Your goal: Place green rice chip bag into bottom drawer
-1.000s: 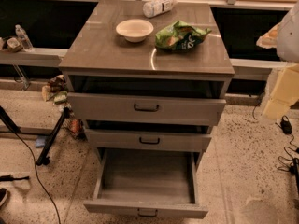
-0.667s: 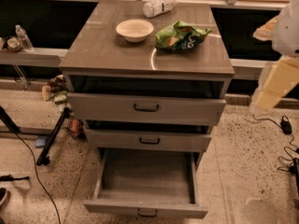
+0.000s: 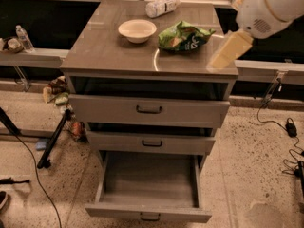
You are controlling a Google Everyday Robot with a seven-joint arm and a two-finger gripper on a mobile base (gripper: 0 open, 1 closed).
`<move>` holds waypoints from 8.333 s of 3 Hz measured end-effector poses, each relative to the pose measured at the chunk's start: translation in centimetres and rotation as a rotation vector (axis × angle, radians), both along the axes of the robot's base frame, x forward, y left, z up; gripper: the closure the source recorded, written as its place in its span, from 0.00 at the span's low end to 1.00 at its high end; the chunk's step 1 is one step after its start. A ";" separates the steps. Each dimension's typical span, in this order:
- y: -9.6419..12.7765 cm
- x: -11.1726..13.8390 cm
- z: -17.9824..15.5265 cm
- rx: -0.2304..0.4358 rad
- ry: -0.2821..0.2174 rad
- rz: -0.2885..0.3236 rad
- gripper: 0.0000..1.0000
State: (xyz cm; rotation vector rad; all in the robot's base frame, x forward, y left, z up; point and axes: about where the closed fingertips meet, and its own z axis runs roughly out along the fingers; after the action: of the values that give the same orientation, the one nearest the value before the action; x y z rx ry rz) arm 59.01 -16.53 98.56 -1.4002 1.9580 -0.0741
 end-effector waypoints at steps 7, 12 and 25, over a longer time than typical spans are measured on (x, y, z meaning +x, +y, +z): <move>3.0 19.1 -7.1 0.004 -0.277 0.047 0.00; 1.2 23.3 -9.0 -0.014 -0.293 0.042 0.87; 9.3 -9.6 -19.9 0.460 0.113 0.119 1.00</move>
Offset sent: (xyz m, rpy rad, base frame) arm 0.0412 0.0184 -0.0118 0.0359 -0.0589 -0.0510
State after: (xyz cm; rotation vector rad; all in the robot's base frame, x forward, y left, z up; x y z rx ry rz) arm 49.41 -7.28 78.68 -1.2256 1.8235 0.4908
